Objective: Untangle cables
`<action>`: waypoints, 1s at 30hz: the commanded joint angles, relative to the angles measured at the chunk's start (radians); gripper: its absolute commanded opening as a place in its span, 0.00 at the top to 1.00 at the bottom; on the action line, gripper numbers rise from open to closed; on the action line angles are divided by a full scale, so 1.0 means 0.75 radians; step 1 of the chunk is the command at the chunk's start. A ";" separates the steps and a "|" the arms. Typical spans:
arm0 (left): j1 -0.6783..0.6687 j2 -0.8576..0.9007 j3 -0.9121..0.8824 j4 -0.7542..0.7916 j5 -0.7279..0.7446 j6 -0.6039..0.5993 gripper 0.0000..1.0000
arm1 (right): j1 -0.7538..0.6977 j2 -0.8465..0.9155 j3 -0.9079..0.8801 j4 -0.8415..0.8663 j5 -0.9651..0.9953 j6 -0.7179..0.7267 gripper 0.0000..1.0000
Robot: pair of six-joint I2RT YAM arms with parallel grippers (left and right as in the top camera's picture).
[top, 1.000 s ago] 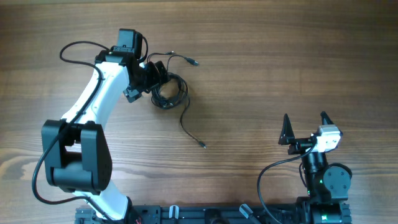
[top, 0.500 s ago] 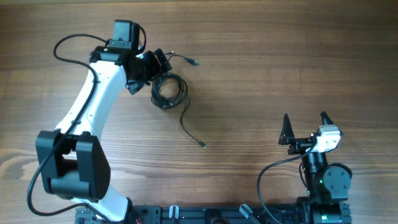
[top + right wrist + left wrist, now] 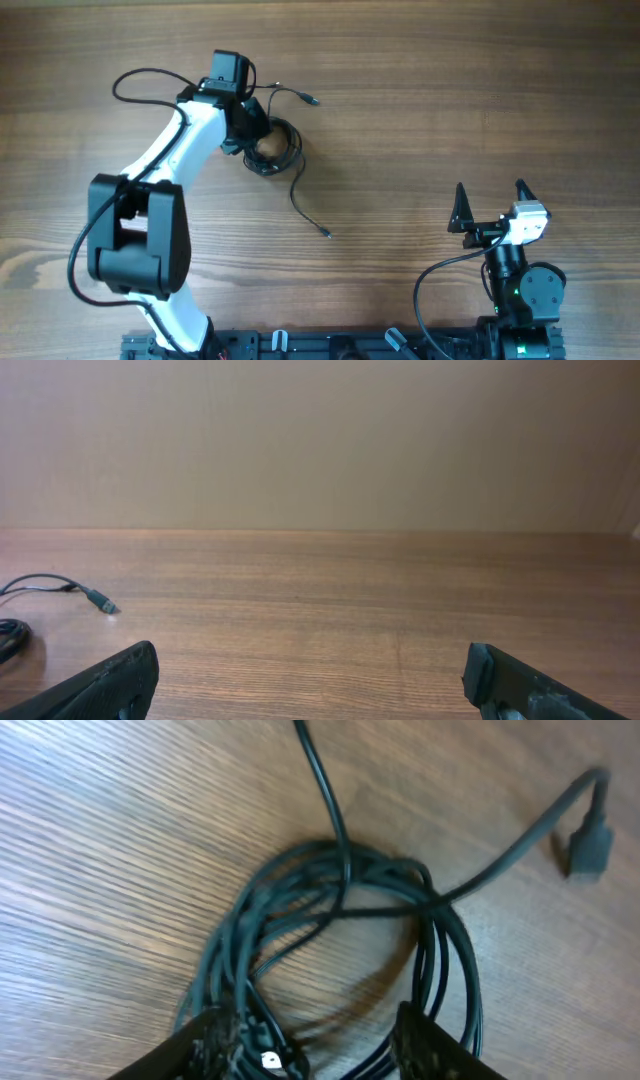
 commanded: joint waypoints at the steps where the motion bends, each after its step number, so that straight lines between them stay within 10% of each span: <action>1: -0.067 0.059 -0.010 -0.002 0.086 0.141 0.44 | 0.009 -0.011 -0.002 0.005 0.022 0.017 0.00; 15: -0.175 -0.009 -0.009 -0.024 0.247 0.274 0.48 | 0.009 -0.011 -0.002 0.005 0.022 0.016 0.00; 22: -0.072 -0.237 -0.009 -0.020 0.230 0.273 0.29 | 0.009 -0.011 -0.002 0.005 0.022 0.016 0.00; 25: 0.010 -0.315 -0.009 -0.005 0.225 0.273 0.00 | 0.009 -0.011 -0.002 0.005 0.022 0.016 0.00; 30: 0.108 -0.320 -0.010 0.008 0.158 0.273 0.00 | 0.009 -0.011 -0.002 0.005 0.022 0.017 0.00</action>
